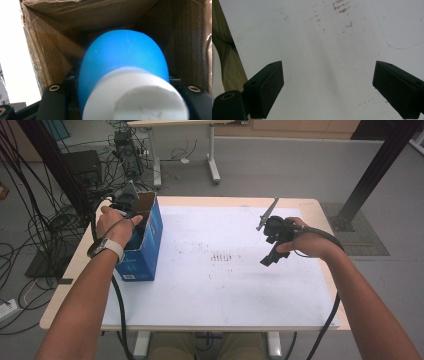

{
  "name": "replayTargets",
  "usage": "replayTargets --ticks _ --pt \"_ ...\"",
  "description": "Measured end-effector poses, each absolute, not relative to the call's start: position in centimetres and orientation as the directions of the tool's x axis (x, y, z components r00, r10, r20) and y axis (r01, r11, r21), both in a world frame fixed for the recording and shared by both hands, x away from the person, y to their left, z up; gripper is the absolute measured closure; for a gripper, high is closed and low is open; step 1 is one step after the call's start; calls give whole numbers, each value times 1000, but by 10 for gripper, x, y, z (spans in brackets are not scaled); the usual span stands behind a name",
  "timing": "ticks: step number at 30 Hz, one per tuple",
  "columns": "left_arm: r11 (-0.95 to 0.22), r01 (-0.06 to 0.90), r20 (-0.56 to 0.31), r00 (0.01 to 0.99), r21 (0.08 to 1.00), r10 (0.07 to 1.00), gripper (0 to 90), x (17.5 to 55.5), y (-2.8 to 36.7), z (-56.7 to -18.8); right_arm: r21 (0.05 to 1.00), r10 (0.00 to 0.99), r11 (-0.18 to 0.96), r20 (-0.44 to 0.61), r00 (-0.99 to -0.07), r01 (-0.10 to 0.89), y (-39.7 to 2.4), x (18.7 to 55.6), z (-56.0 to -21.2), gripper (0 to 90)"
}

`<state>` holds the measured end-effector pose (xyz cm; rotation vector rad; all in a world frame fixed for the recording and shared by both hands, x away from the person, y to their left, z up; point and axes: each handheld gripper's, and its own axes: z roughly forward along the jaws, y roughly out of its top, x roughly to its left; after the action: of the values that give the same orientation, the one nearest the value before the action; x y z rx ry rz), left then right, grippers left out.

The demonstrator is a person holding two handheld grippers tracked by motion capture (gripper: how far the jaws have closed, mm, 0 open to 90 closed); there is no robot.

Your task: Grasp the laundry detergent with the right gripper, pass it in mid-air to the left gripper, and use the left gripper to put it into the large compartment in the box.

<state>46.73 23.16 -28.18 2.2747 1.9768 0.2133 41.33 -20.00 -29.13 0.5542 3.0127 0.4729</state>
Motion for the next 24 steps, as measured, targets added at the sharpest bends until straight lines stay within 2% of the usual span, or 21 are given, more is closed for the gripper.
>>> replayTargets --ticks 24 --pt "-142 973 28 139 184 990 378 467 232 -282 300 354 891 11 -935 341 -200 412 -290 99"
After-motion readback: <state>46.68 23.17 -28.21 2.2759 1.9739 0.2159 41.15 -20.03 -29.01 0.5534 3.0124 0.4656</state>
